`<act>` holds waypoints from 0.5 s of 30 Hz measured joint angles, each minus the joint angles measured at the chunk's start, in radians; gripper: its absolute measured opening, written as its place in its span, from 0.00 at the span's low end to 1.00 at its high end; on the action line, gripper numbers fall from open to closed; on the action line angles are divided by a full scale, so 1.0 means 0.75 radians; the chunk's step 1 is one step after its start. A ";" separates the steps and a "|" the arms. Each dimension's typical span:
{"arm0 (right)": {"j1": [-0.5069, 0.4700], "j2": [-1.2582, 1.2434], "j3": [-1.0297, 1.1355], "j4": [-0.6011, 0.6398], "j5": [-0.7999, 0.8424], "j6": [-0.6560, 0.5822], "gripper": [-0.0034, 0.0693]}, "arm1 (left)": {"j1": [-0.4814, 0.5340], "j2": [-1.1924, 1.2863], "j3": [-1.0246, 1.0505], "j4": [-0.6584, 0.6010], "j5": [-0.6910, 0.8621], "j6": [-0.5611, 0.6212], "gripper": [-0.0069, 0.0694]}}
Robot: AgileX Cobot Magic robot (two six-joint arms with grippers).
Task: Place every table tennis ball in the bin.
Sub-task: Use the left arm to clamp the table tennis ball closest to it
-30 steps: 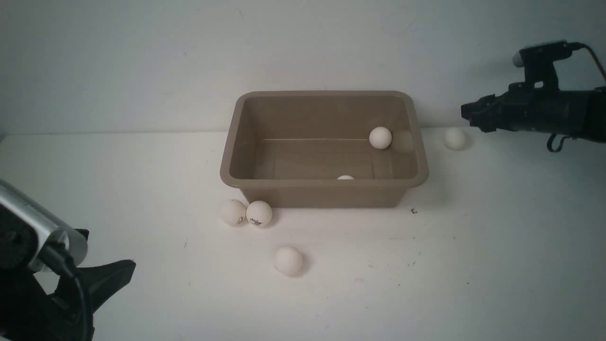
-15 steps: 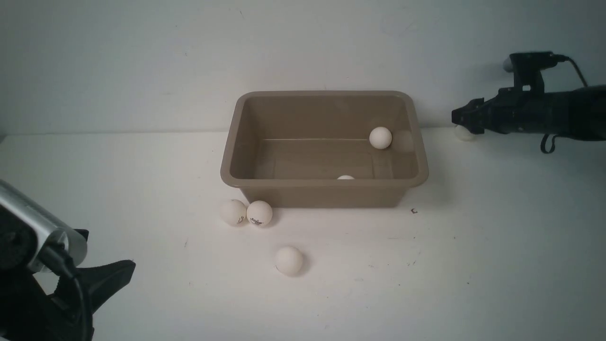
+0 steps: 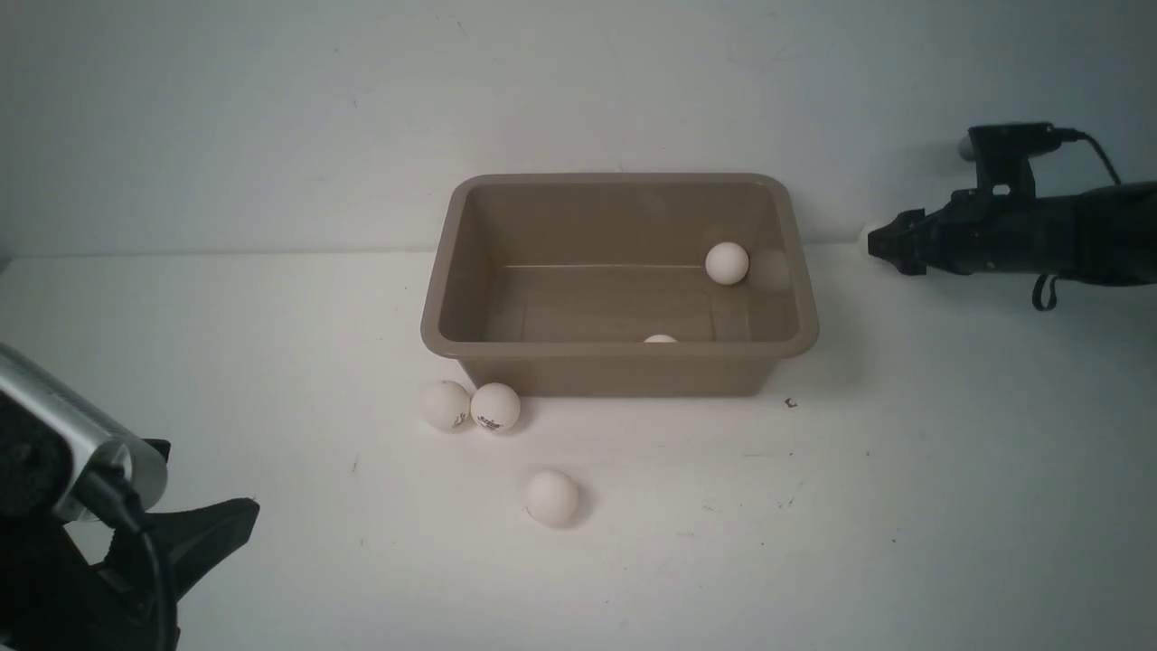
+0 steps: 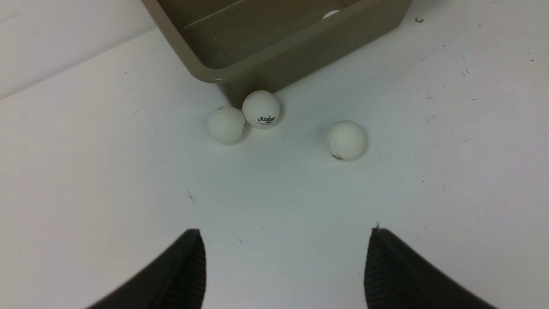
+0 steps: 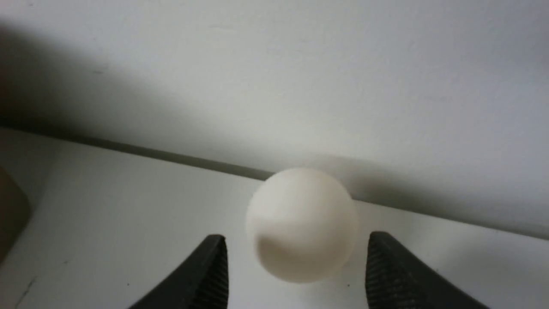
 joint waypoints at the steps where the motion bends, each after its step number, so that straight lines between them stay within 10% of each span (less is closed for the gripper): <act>1: 0.000 0.000 0.000 0.002 0.001 -0.005 0.59 | 0.000 0.000 0.000 0.000 0.000 0.000 0.68; 15: 0.073 0.000 0.000 0.009 0.042 -0.015 0.59 | 0.000 0.000 0.000 0.000 0.000 0.000 0.68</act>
